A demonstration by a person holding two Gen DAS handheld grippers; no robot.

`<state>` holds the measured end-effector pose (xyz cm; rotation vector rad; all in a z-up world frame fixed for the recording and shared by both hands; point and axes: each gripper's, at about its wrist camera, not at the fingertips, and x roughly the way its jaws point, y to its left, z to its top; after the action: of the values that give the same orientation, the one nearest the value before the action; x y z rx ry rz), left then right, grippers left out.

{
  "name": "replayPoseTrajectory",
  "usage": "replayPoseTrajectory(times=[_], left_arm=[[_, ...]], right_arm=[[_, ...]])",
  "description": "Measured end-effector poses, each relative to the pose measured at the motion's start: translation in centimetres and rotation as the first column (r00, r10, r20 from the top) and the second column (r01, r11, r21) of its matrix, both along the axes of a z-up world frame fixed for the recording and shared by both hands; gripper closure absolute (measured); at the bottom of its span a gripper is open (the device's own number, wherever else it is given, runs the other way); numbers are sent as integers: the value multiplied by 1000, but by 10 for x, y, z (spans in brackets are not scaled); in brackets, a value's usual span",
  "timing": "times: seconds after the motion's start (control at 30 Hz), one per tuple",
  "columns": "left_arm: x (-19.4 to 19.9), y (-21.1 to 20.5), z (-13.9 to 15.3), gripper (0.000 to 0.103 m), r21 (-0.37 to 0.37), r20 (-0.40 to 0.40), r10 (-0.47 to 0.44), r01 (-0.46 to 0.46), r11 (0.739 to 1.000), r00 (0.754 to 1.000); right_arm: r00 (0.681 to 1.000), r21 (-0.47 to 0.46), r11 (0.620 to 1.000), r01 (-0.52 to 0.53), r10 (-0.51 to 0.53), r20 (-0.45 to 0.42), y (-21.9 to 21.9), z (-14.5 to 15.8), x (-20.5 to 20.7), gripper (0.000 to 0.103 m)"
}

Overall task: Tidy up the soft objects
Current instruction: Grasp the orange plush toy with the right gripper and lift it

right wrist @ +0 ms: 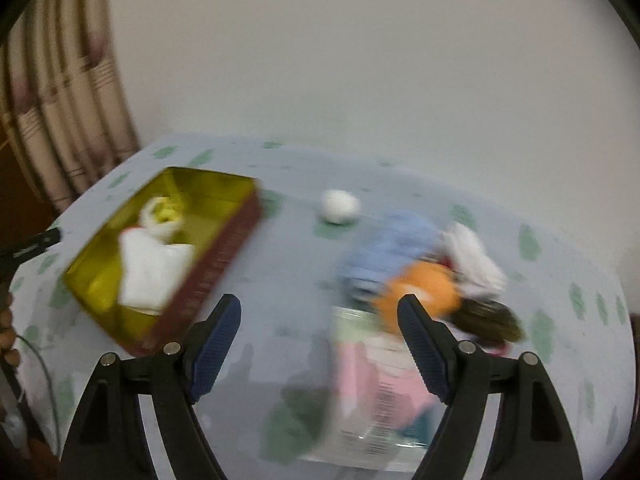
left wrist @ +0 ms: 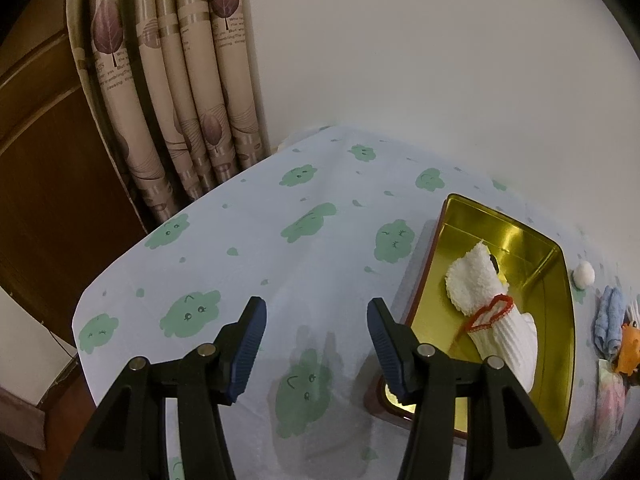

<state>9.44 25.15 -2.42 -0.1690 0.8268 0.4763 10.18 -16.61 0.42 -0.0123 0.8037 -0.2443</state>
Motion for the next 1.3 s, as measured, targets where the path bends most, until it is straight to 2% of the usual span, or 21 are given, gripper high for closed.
replayPoseTrajectory(times=[0.07,0.23,0.57,0.77,0.83,0.87,0.9,1.3], left_arm=[[0,0,0,49,-3,-2,0,0,1000,1000],[0,-3,0,49,7,-2,-3,3,1000,1000],[1,-7,-1,49,26,-8,-17,17,1000,1000],[1,-6,0,49,25,0,-12,12,1000,1000],[1,-5,0,49,22,-1,-9,9,1000,1000],[1,-4,-1,49,21,-4,-9,9,1000,1000],[2,-4,-1,49,22,-7,-8,9,1000,1000],[2,-14,1,49,48,1,-33,33,998,999]], right_arm=[[999,-6,999,48,-48,-1,-20,0,-7,25],[995,24,995,96,-96,-9,-50,-5,-14,25],[986,172,971,165,-156,-62,-74,-28,20,25],[969,183,952,246,-237,-71,-91,-41,40,25],[963,198,942,270,-259,-79,-97,-45,46,29],[960,194,941,277,-266,-82,-99,-46,47,38],[959,183,942,281,-268,-89,-99,-47,48,48],[990,111,983,144,-141,-28,-76,-30,13,52]])
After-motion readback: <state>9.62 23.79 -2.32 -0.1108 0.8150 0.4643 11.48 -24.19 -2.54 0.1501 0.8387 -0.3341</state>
